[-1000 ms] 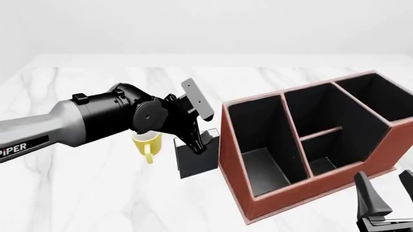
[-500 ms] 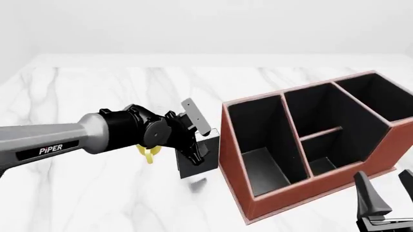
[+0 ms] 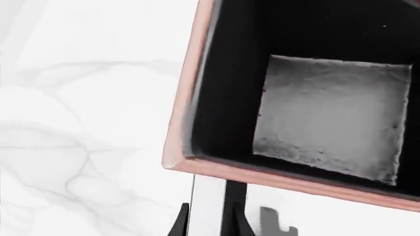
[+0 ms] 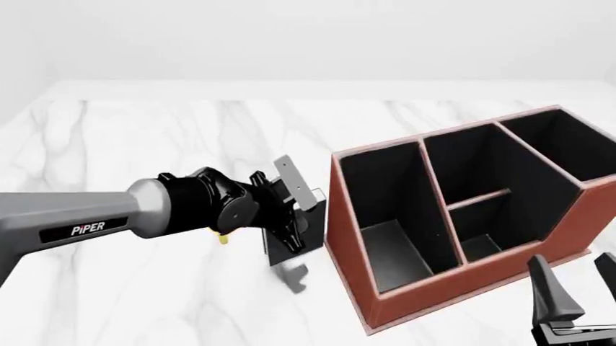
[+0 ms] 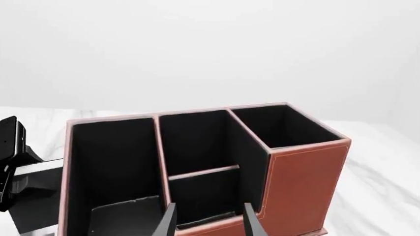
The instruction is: Pick up the book and place it in the back compartment of the caddy.
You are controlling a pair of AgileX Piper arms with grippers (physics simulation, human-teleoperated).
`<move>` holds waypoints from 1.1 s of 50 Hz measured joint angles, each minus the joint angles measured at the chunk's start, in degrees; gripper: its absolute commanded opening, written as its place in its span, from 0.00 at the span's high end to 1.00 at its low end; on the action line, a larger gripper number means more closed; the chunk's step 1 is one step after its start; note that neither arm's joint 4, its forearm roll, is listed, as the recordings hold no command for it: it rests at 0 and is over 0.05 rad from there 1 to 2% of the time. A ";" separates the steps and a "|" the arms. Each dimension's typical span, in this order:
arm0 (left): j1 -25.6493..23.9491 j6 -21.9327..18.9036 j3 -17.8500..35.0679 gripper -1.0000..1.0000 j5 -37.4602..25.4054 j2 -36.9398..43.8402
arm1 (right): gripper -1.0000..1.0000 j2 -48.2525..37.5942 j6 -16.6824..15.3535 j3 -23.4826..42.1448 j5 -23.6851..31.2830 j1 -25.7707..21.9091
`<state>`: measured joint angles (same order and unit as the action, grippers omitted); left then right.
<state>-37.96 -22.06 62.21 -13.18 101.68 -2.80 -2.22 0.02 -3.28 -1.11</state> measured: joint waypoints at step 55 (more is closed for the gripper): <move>-5.82 1.48 15.89 1.00 -30.74 -25.82 | 0.00 0.70 -0.13 0.02 0.59 0.21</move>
<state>-43.79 -20.57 78.10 -43.92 75.87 -2.10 -2.35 0.04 -2.69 -0.90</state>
